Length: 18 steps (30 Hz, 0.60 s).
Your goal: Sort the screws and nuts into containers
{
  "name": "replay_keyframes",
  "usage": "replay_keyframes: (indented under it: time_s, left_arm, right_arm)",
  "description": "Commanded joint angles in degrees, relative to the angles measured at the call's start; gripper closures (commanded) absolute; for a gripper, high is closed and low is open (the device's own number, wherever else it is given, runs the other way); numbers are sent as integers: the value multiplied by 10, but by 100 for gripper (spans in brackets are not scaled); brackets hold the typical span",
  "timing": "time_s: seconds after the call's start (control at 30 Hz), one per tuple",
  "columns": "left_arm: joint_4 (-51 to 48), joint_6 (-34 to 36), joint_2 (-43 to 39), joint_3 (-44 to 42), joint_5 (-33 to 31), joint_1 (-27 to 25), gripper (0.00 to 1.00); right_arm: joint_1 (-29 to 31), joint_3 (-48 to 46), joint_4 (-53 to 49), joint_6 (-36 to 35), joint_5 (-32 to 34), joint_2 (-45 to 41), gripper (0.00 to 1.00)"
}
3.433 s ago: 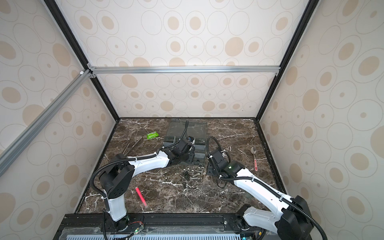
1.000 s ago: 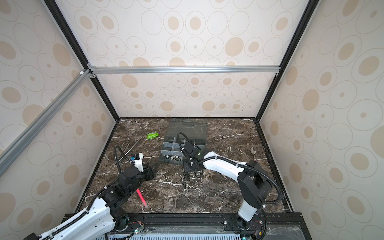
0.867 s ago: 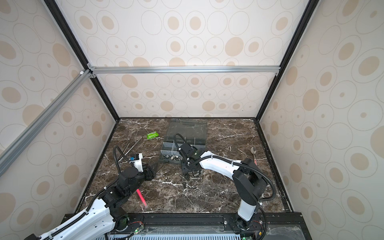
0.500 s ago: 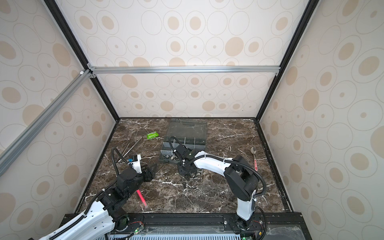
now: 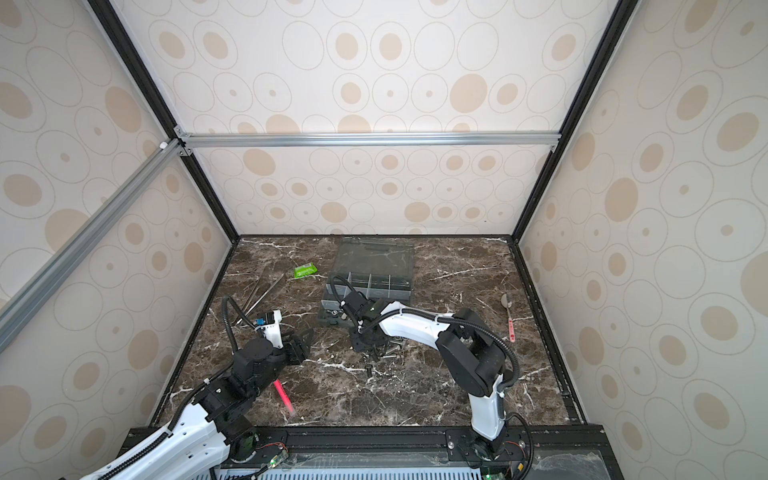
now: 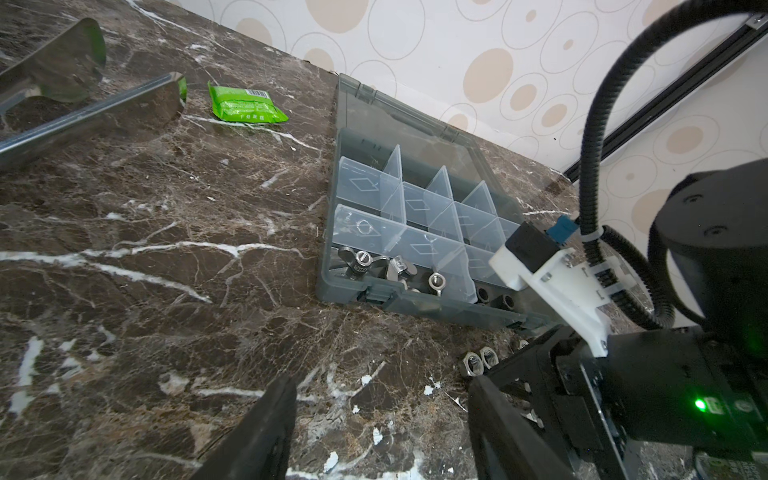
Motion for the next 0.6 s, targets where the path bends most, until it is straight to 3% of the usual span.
replay_keyframes:
  time_s: [0.0, 0.57]
  left_arm:
    - [-7, -11, -3, 5, -1, 4, 34]
    - [-5, -18, -8, -5, -1, 4, 34]
  right_arm:
    - [4, 15, -15, -6, 2, 15, 60]
    - [4, 23, -31, -11, 22, 29, 60]
